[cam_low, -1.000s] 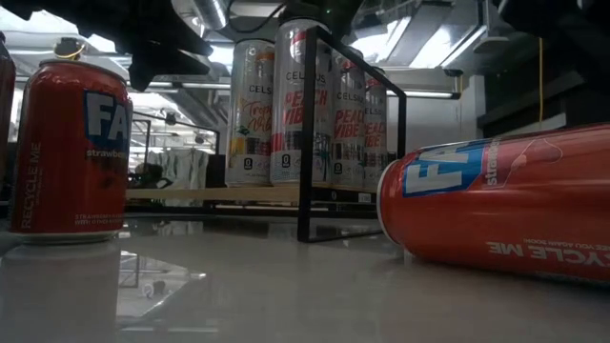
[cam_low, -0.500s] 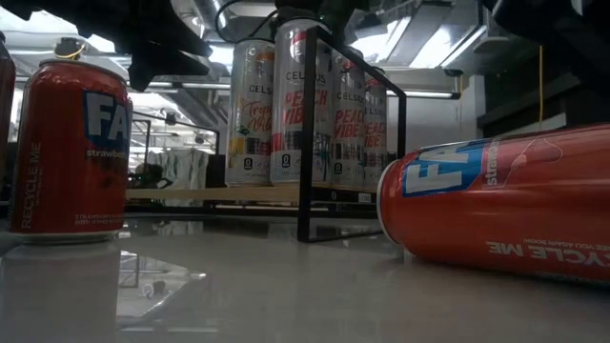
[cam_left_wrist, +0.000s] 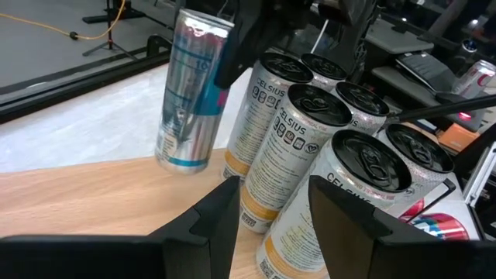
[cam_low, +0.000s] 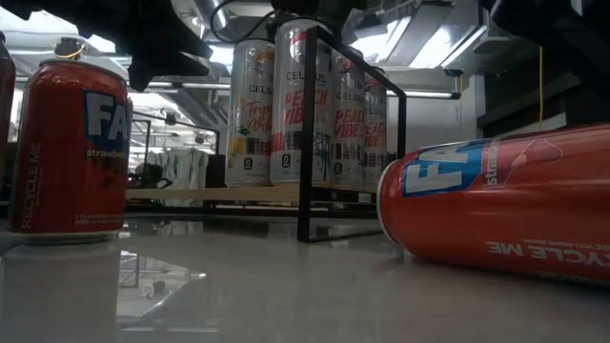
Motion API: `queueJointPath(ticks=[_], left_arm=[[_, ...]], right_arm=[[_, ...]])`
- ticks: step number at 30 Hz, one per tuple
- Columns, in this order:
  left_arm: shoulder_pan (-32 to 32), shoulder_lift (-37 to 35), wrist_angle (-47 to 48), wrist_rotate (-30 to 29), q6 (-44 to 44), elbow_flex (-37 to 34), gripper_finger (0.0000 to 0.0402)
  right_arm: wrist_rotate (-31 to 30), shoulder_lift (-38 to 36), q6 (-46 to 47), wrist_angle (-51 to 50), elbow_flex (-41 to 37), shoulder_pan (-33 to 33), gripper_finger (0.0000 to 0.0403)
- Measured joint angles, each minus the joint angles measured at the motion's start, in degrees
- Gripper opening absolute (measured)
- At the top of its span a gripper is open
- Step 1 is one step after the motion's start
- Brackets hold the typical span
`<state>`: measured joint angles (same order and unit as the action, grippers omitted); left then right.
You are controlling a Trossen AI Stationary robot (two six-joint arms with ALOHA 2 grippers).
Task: Place canned beverage on shelf
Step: Put the top right blue soda can on the shelf
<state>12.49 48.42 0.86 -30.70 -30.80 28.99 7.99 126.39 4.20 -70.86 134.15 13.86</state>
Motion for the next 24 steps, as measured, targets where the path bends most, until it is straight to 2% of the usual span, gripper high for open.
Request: queueJointPath(ticks=[24], left_arm=[[0.00, 0.00, 0.19, 0.06, 0.00, -0.02, 0.0149]], right_arm=[[0.58, 4.11, -0.02, 0.63, 0.02, -0.12, 0.0229]])
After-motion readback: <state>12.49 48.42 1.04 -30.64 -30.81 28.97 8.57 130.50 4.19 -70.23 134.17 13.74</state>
